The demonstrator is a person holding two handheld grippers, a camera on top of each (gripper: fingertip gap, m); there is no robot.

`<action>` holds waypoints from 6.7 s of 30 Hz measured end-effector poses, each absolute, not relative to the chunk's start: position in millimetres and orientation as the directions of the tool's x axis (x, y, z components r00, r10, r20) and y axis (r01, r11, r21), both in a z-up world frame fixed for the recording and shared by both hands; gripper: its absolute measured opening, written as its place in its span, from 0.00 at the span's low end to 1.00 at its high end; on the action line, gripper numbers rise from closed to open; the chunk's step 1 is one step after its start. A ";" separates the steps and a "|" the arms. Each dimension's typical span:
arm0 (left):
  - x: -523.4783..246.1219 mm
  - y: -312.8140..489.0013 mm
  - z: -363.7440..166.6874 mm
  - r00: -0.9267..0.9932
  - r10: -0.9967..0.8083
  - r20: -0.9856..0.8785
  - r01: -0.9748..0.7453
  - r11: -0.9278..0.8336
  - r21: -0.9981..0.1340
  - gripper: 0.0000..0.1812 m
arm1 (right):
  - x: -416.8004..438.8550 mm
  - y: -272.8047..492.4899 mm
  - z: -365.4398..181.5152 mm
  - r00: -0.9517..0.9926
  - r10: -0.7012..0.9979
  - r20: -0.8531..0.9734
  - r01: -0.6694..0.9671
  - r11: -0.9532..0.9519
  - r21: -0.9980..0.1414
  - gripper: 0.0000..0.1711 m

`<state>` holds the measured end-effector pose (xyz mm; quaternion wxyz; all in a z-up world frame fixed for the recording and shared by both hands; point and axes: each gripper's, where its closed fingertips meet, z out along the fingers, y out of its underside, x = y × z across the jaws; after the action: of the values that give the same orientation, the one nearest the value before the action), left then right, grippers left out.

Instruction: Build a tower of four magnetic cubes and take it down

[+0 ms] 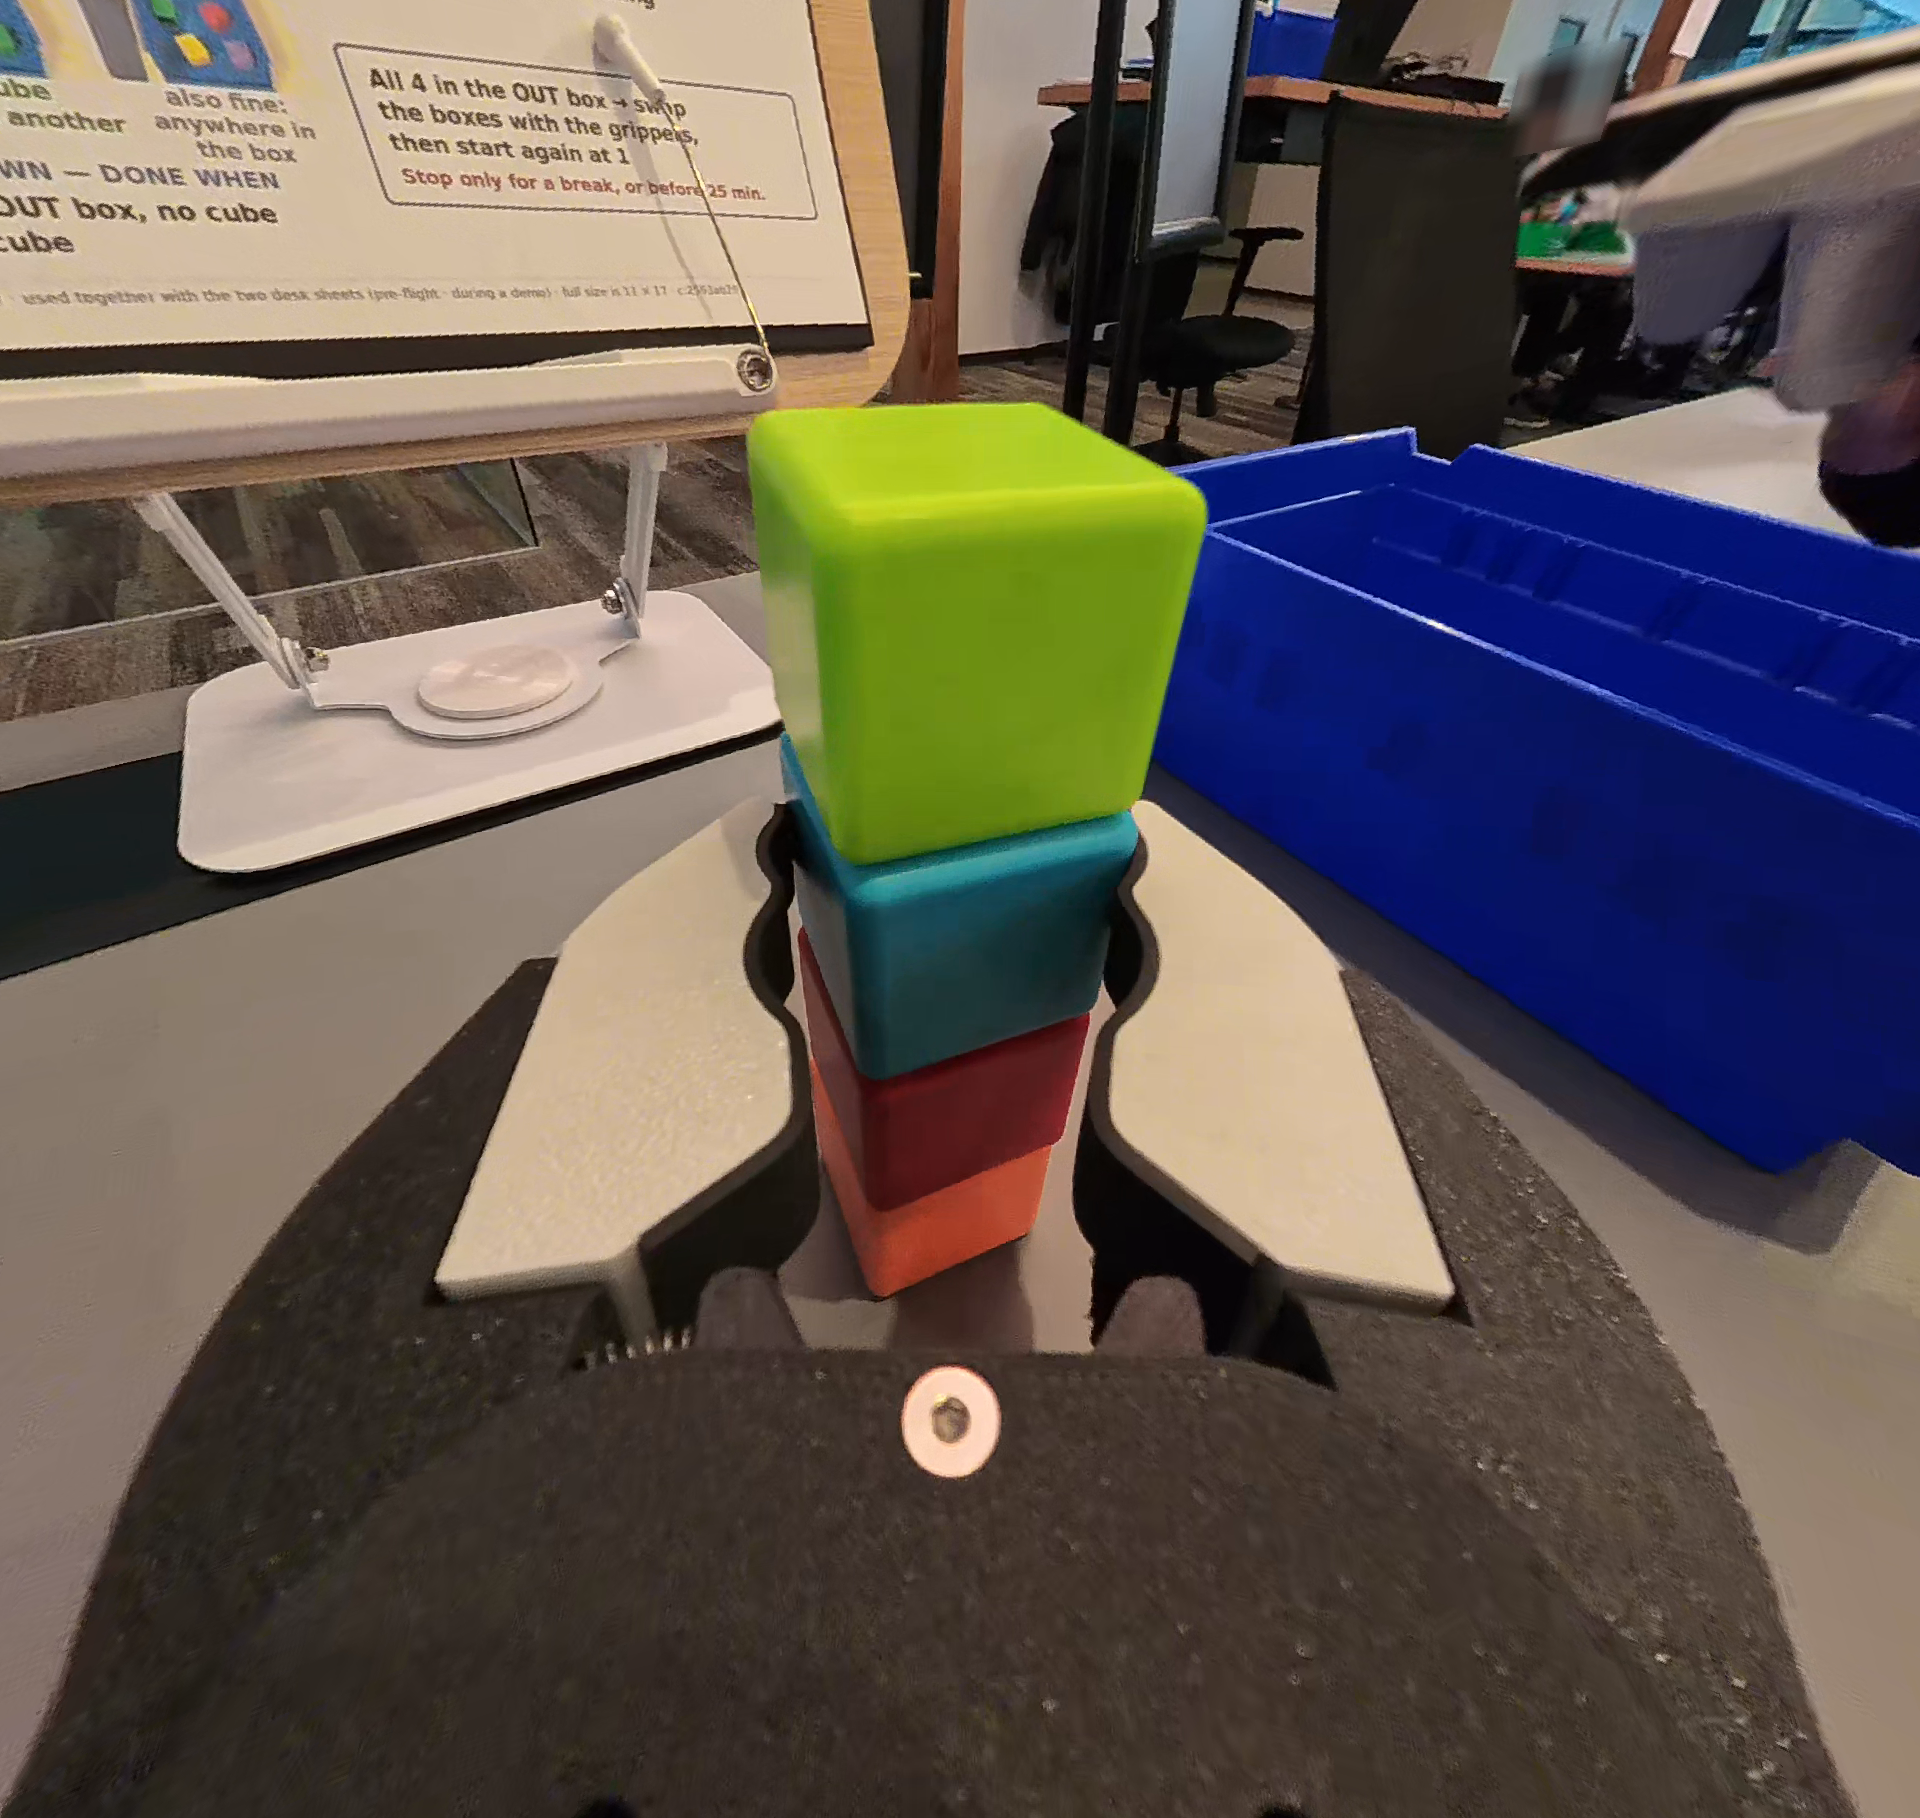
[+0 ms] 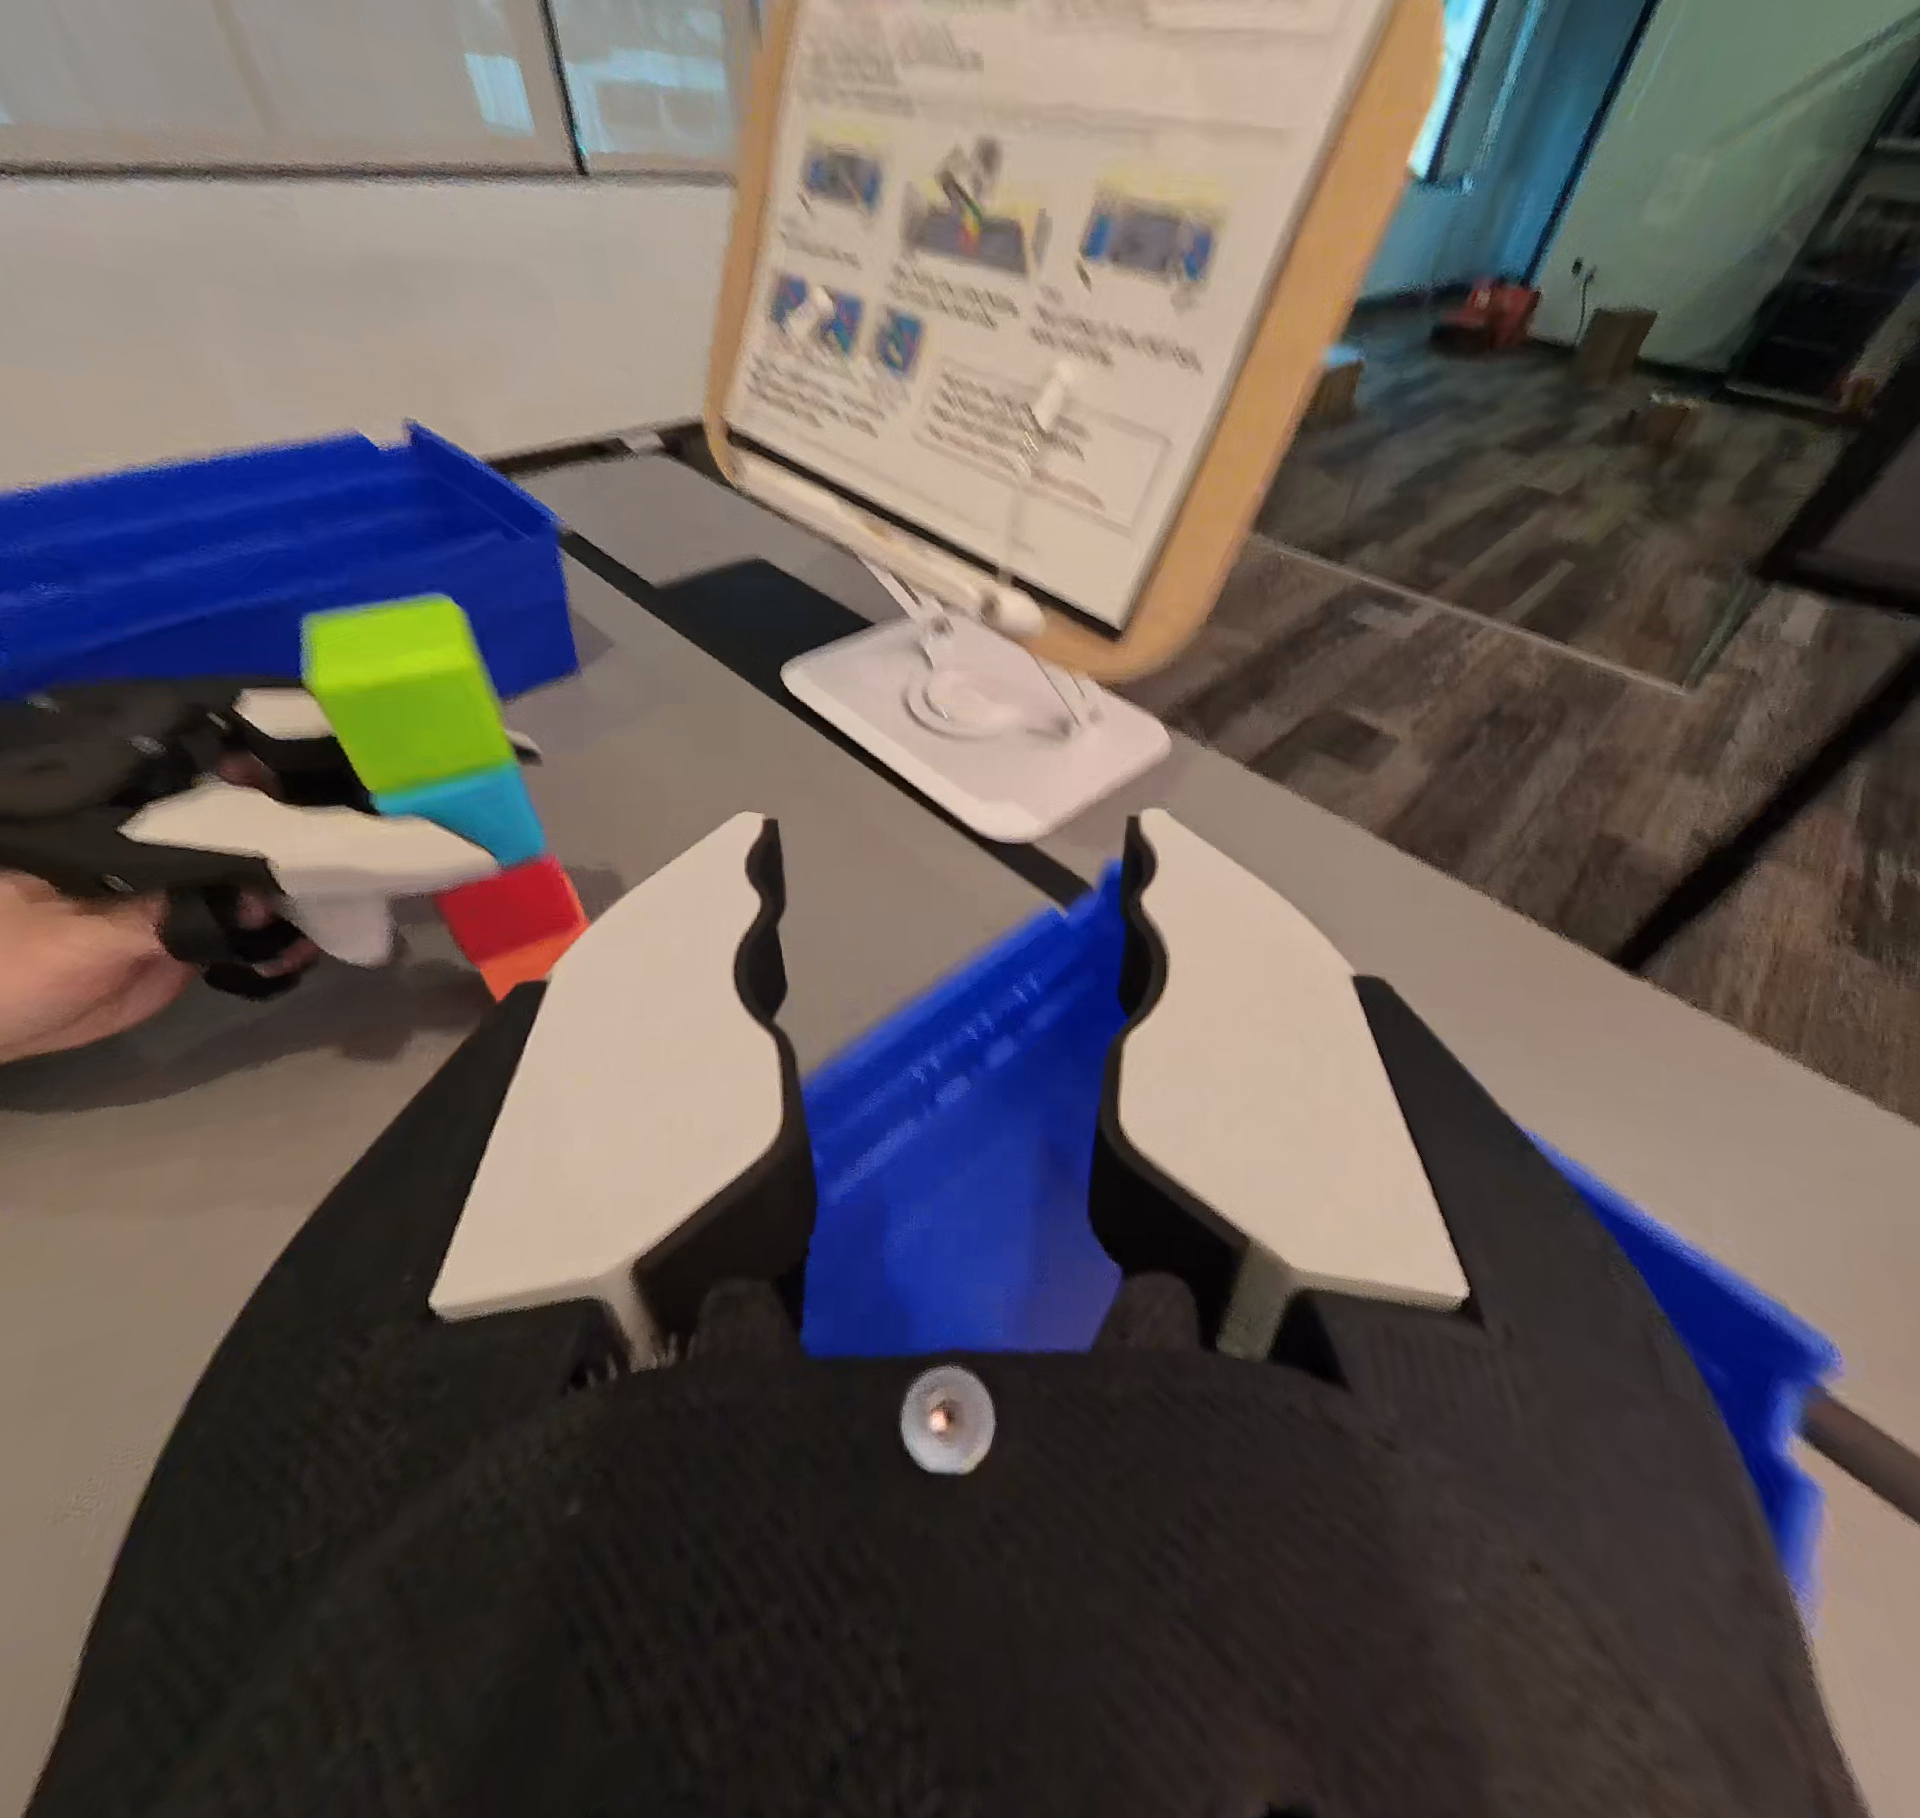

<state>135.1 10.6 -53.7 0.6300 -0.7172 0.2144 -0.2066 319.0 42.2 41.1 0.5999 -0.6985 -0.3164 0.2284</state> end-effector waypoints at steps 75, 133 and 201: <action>132.6 13.2 -55.3 0.855 -0.519 -0.009 -0.080 -0.115 -0.990 0.31 | 191.9 4.5 76.6 0.596 0.799 0.082 0.186 -0.039 -0.982 0.28; 118.2 14.4 -103.2 0.893 -0.449 -0.027 -0.185 -0.311 -0.932 0.29 | 141.0 -6.4 0.6 0.469 0.883 -0.026 0.314 -0.194 -0.929 0.41; 131.0 10.2 -111.9 0.856 -0.516 -0.031 -0.239 -0.342 -0.909 0.29 | 344.5 87.0 -144.6 0.882 0.471 -0.009 0.350 -0.667 -0.658 0.35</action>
<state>131.0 10.2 -111.9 0.5240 -0.8084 0.2335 -0.1319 344.5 87.0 -144.6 0.3397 -0.9086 -0.2258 0.0894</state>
